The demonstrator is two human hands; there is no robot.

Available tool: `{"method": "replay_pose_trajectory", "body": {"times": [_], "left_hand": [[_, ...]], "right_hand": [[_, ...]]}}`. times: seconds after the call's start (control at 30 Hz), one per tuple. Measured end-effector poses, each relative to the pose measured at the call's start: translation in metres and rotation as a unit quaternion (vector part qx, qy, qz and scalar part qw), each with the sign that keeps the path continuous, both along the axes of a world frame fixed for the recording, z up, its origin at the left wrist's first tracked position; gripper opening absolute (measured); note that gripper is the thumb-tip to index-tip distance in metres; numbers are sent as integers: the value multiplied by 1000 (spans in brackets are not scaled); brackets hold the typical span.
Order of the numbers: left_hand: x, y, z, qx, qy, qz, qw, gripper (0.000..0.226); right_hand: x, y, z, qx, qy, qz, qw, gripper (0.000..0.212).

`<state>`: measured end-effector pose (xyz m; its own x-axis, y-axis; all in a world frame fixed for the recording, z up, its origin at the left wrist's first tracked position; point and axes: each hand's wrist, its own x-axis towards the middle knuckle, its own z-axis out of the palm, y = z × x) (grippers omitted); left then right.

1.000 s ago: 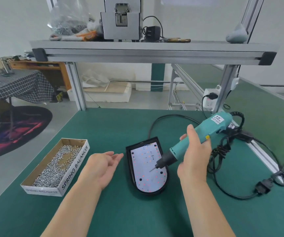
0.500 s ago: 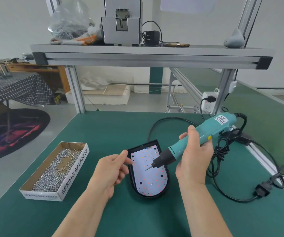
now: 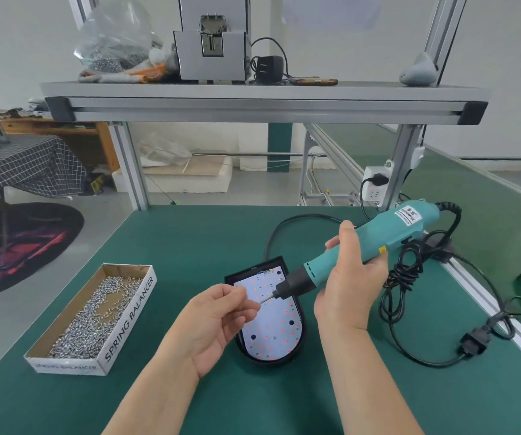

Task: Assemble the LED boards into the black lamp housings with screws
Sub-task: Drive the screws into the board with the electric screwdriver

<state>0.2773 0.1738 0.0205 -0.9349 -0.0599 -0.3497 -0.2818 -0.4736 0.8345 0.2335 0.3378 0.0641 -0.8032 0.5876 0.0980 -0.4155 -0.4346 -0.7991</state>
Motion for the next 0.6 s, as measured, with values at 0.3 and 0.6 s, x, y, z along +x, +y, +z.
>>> {"method": "replay_pose_trajectory", "body": {"times": [0.3, 0.6], "left_hand": [[8, 15, 5, 171, -67, 10, 983, 5], [9, 21, 10, 218, -98, 19, 971, 8]], "right_hand": [[-3, -2, 15, -14, 46, -35, 998, 18], [-3, -4, 8, -3, 43, -38, 998, 18]]}}
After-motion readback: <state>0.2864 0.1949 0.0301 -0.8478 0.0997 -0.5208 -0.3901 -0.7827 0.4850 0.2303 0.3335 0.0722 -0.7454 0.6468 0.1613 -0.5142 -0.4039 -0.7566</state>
